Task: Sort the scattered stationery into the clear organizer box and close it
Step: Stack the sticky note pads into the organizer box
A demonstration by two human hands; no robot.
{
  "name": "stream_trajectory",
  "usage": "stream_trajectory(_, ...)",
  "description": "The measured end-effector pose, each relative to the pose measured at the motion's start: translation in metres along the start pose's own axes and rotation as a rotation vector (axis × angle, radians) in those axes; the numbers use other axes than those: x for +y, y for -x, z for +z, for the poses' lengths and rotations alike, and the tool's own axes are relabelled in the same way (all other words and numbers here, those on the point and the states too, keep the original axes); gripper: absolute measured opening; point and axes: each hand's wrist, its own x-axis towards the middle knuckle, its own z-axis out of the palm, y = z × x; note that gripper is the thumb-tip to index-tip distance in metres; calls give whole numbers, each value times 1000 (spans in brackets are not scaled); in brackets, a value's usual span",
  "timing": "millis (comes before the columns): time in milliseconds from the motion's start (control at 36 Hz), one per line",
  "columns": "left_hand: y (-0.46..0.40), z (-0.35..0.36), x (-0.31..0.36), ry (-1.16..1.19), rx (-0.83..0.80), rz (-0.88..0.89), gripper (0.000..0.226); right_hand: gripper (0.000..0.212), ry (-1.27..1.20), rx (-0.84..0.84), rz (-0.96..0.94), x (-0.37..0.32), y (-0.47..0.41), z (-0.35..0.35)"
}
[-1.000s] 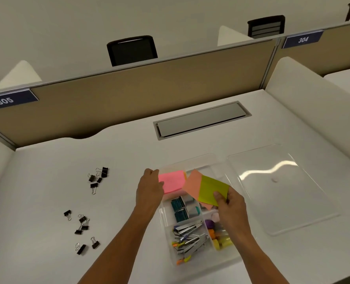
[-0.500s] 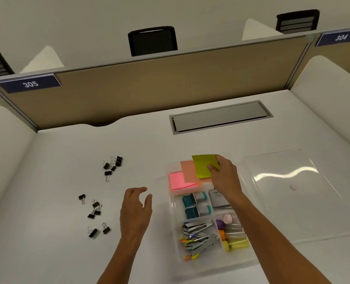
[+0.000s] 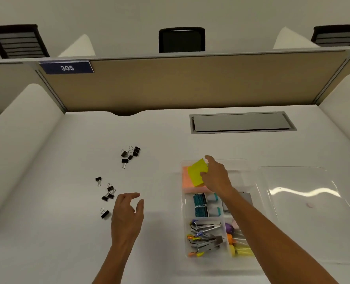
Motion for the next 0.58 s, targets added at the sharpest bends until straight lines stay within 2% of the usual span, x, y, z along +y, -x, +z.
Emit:
stream_trajectory(56,2,-2,-1,11,14,-19,18,63,92,-35,-1,-3,2,1)
stream_trajectory(194,5,-8,-7,32,35,-20,18,47,225,-67,0,-5,7,4)
stream_trajectory(389,7,-17,-24,38,34,-2,24,58,351,10,-37,-12,15,13)
stream_trajectory(500,1,-22,-43,27,26,24,36,61,318,75,-112,-21,16,21)
stream_trajectory(583,-4,-22,-64,-73,20,10,53,59,162,93,-239,-31,19,31)
